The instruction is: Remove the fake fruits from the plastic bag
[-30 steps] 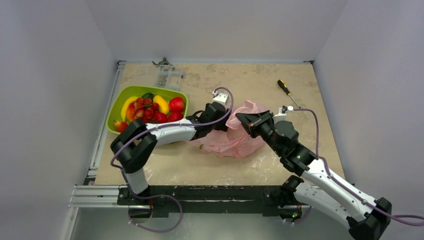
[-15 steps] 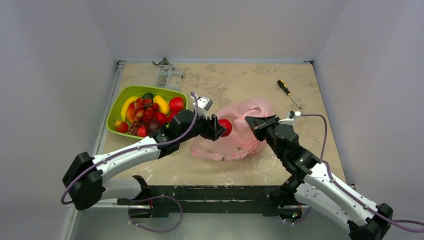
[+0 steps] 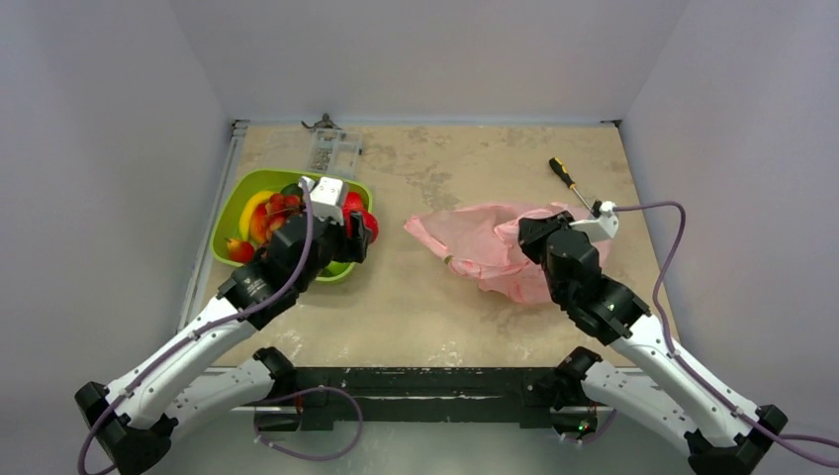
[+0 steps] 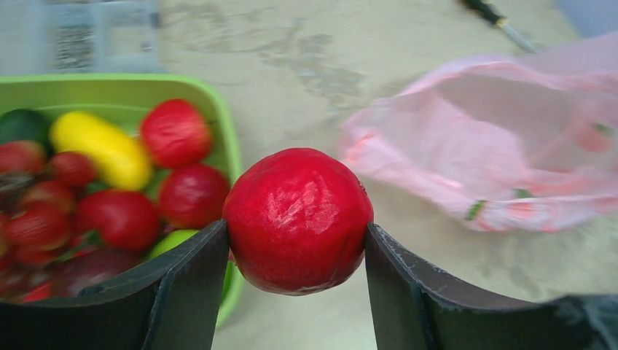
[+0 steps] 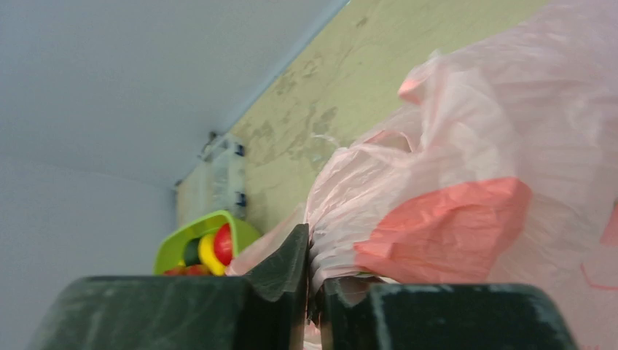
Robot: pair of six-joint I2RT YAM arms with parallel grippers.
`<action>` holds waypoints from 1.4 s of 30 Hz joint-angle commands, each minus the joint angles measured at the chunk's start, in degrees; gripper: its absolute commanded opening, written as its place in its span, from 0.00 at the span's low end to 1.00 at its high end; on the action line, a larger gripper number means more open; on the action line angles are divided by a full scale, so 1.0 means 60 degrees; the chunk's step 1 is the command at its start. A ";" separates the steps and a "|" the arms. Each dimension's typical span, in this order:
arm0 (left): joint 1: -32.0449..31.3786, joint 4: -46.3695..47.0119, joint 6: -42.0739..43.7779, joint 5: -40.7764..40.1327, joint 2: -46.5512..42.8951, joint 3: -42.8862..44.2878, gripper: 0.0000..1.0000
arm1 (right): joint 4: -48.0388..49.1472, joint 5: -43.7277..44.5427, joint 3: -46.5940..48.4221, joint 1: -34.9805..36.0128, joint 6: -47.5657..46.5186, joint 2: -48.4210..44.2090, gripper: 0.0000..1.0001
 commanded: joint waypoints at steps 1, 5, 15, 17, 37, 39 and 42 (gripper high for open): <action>0.1438 -0.0570 0.0889 -0.1637 0.0529 0.0155 0.20 | -0.0787 0.0782 0.0887 -0.0037 -0.2234 0.0344 0.19; 0.2639 -0.0104 0.0268 -0.1285 0.1760 0.0610 0.19 | -0.1465 0.0126 0.1521 -0.0036 -0.3196 0.0724 0.47; 0.3111 -0.1053 0.0324 -0.2880 0.5692 0.3107 0.15 | -0.2899 -0.2345 0.2613 -0.0033 -0.4156 -0.0158 0.89; 0.3150 -0.1178 0.0269 -0.3151 0.5993 0.3242 0.16 | -0.2978 -0.2693 0.2786 -0.0032 -0.4313 -0.0539 0.93; 0.3309 -0.3639 -0.1501 -0.3323 0.6232 0.4287 1.00 | -0.3537 -0.2099 0.4110 -0.0035 -0.4887 -0.1852 0.99; 0.3309 -0.3893 -0.1563 -0.2928 0.5840 0.4410 1.00 | -0.3571 -0.2085 0.4167 -0.0036 -0.4918 -0.1841 0.99; 0.3314 -0.4033 -0.1669 -0.1876 0.4920 0.4416 1.00 | -0.3656 -0.2036 0.4298 -0.0024 -0.5065 -0.1830 0.99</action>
